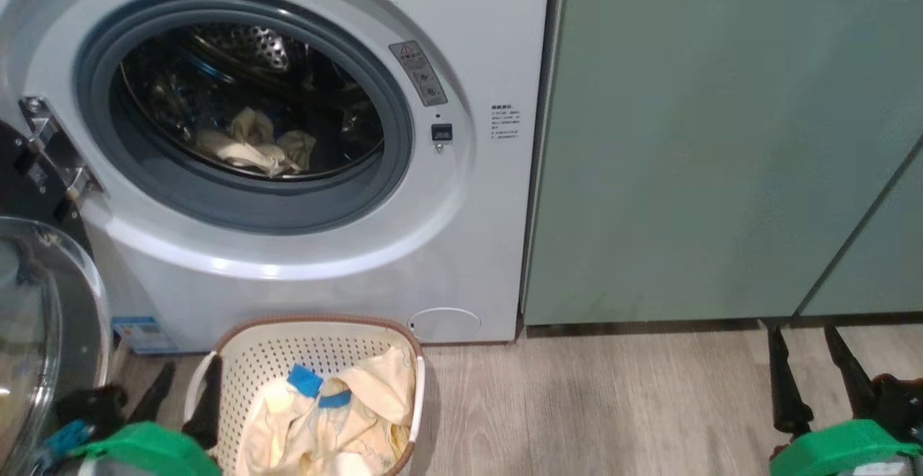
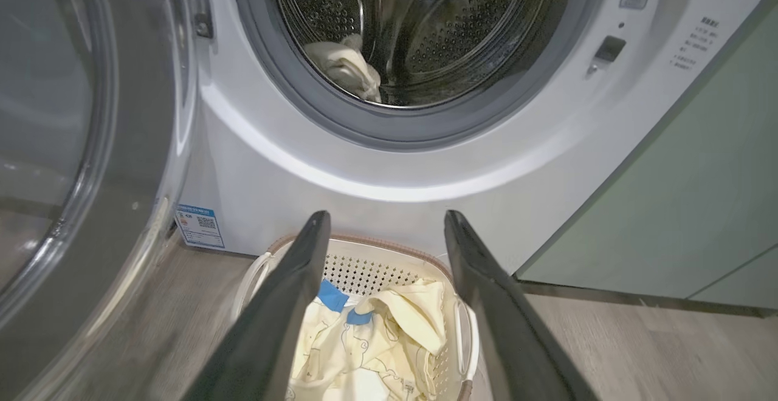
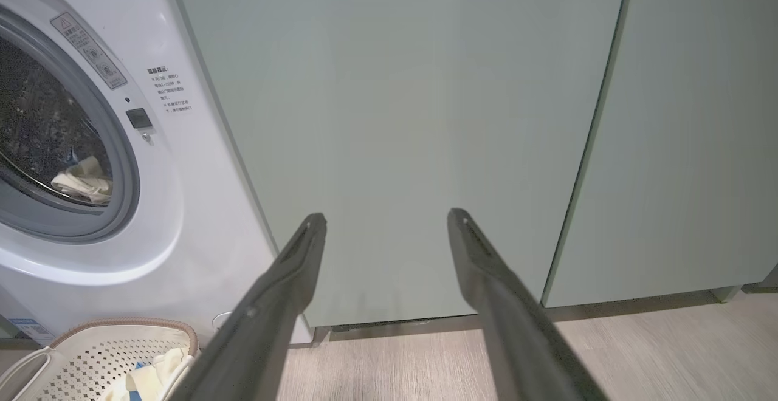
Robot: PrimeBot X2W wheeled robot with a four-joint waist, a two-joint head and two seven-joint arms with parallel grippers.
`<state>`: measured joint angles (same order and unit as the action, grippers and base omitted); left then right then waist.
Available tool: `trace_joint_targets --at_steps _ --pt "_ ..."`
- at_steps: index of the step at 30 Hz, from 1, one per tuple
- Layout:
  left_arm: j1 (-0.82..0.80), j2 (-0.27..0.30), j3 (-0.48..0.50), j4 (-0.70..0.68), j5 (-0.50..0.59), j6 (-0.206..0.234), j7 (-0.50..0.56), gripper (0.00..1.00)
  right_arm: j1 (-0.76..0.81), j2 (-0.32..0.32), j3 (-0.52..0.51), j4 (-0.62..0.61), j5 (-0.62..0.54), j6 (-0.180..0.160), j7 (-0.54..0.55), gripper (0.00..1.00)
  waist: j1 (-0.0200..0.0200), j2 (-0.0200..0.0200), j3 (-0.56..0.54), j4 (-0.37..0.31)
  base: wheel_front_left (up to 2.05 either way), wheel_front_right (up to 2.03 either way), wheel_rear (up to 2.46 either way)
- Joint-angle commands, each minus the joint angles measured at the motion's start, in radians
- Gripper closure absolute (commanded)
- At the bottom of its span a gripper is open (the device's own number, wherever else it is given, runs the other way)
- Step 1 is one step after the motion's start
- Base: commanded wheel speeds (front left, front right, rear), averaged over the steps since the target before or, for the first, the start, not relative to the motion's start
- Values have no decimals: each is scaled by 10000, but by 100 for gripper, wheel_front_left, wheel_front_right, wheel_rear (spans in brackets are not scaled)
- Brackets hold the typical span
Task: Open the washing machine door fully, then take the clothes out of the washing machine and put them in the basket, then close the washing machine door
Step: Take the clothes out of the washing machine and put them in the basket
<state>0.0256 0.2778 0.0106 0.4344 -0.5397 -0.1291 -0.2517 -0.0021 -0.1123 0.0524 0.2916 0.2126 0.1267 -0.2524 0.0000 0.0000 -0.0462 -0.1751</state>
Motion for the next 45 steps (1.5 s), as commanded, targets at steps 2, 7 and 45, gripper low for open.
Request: trace_joint_targets --at_steps 2,7,45 --pt "-969 380 150 -199 274 70 80 0 -235 -49 213 -298 37 40 -94 0 0 0 204 6 0 0 0" --pt "-1835 546 -294 -200 692 181 502 0 -316 38 261 -156 139 40 -94 0 0 0 722 17 0 0 0" --pt "-12084 3738 -3733 1844 3839 -6 4541 0 -3475 615 364 -571 504 40 -94 0 0 0 6976 -364 0 0 0"
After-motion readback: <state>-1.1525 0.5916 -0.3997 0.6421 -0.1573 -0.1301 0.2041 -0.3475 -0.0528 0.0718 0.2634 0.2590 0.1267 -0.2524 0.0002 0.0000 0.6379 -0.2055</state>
